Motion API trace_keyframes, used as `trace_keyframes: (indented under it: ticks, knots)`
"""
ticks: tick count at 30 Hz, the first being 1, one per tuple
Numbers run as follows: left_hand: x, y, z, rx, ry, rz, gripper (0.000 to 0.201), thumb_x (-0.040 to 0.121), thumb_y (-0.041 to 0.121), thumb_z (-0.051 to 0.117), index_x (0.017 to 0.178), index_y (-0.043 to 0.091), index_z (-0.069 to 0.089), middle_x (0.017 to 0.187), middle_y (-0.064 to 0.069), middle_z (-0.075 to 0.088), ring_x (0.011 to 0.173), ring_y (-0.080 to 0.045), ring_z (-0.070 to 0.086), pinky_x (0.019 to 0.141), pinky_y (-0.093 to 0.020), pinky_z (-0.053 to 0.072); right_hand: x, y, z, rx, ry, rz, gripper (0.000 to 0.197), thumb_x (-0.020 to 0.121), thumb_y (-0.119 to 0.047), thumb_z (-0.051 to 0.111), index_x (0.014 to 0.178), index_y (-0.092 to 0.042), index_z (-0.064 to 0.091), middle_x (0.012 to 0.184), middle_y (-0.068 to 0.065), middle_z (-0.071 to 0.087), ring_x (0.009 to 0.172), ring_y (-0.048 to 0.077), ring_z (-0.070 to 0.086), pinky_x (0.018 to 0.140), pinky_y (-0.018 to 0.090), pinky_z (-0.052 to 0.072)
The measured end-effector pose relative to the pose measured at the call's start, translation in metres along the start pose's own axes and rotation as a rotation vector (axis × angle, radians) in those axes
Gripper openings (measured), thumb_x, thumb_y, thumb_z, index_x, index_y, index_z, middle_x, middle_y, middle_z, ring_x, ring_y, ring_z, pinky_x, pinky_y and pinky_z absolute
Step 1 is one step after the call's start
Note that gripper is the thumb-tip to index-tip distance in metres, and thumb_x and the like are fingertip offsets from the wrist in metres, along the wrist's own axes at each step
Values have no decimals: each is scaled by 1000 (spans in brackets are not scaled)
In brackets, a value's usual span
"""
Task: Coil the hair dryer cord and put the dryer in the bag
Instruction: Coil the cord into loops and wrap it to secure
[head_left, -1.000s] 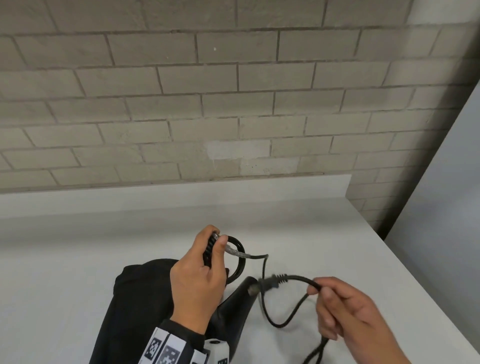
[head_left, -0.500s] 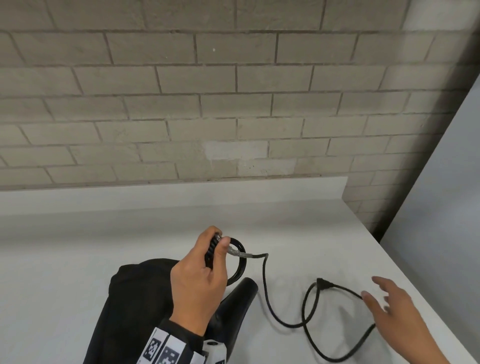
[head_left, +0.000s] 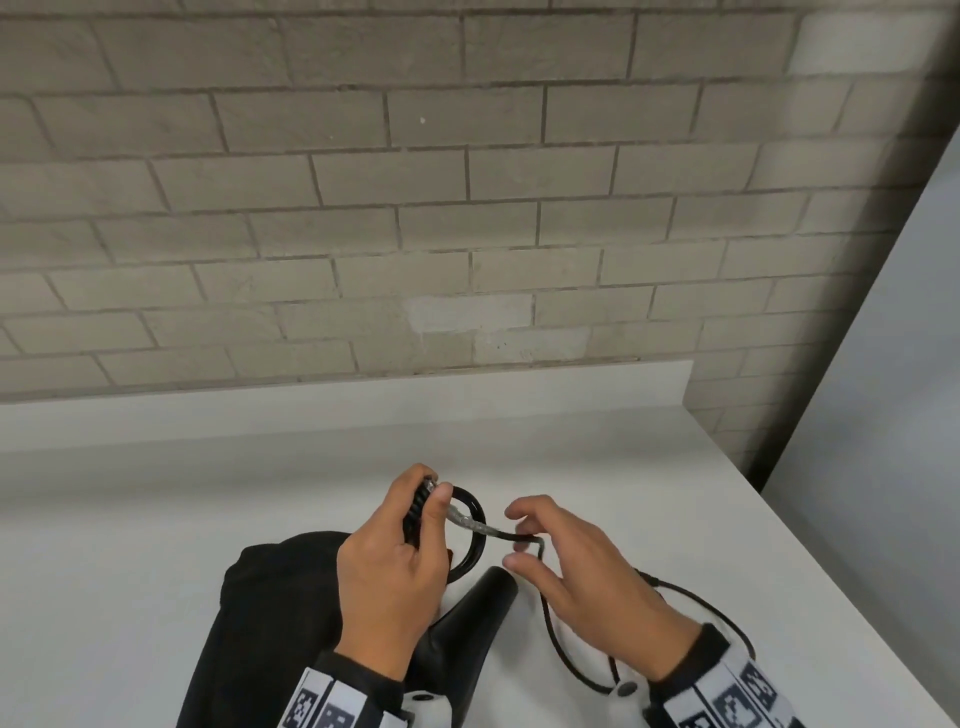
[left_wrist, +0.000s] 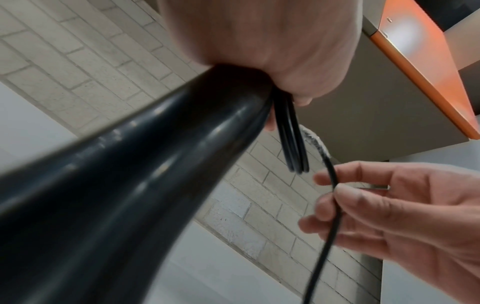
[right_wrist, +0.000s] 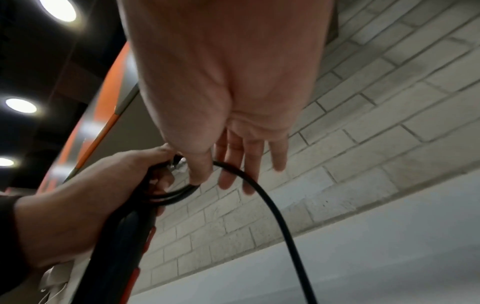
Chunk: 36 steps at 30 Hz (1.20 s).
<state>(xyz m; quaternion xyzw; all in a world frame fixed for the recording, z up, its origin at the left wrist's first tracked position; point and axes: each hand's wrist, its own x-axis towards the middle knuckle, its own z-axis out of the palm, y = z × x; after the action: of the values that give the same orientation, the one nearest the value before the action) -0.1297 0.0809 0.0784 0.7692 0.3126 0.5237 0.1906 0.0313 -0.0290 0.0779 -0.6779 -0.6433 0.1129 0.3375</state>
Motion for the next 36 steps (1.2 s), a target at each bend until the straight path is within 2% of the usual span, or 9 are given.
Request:
trace_keyframes:
  ticks: [2, 5, 12, 15, 20, 24, 30, 34, 36]
  knots:
    - [1, 0, 1, 12, 6, 3, 25, 94, 51, 46, 100, 31, 58, 54, 14, 49, 50, -11, 51, 45, -12, 36, 8, -8, -13, 34, 62, -71, 13, 96, -37, 55, 109, -34, 51, 94, -18, 56, 93, 1, 53, 80, 13, 42]
    - [0, 3, 1, 15, 3, 9, 25, 95, 52, 45, 99, 32, 59, 54, 16, 47, 49, -9, 48, 45, -10, 33, 17, -19, -31, 19, 169, -227, 5, 95, -27, 59, 94, -23, 61, 84, -12, 55, 76, 7, 49, 68, 13, 38]
    - [-3, 13, 0, -153, -72, 94, 44, 78, 70, 63, 101, 33, 60, 57, 11, 51, 47, -13, 46, 48, -17, 43, 36, -43, -47, 133, 262, -301, 5, 91, -15, 66, 90, -11, 67, 81, -8, 58, 71, 1, 52, 67, 8, 37]
    - [-4, 13, 1, -213, -96, 133, 40, 75, 59, 74, 103, 33, 62, 59, 6, 55, 46, -14, 47, 47, -28, 47, 41, -48, -48, 189, 251, -287, 5, 90, -14, 68, 89, -9, 69, 80, -7, 60, 70, 2, 53, 66, 9, 39]
    - [-3, 12, -3, -268, -117, 183, 26, 83, 47, 71, 102, 30, 65, 62, 9, 59, 48, -13, 53, 47, -30, 48, 46, -45, -35, 348, 237, -155, 8, 89, -19, 68, 89, -11, 69, 79, -5, 66, 70, 6, 59, 67, 13, 45]
    - [-3, 12, -5, -266, -101, 225, 19, 84, 42, 70, 93, 27, 64, 61, 9, 59, 48, -12, 53, 46, -28, 45, 46, -37, -18, 616, 235, 14, 9, 87, -19, 71, 89, -10, 70, 83, 1, 72, 80, 14, 68, 77, 24, 54]
    - [-10, 10, -3, -269, -46, 238, 24, 88, 44, 67, 90, 20, 64, 60, 8, 61, 48, -8, 55, 46, -24, 45, 34, -36, 8, 842, 299, 178, 14, 84, -26, 73, 86, -12, 71, 87, 11, 72, 79, 32, 65, 77, 41, 55]
    - [-13, 13, -1, -276, -8, 259, 30, 92, 46, 63, 92, 16, 65, 70, 9, 64, 57, -4, 58, 51, -15, 47, 17, -33, 13, 910, 255, 190, 32, 91, -42, 61, 90, -12, 74, 75, -2, 68, 68, 10, 56, 66, 24, 47]
    - [-11, 12, 0, -265, 16, 244, 32, 93, 46, 61, 92, 14, 65, 74, 9, 66, 62, -3, 61, 54, -16, 49, 8, -31, 15, 910, 198, 144, 32, 86, -47, 66, 96, -18, 74, 81, 6, 68, 74, 16, 55, 71, 28, 49]
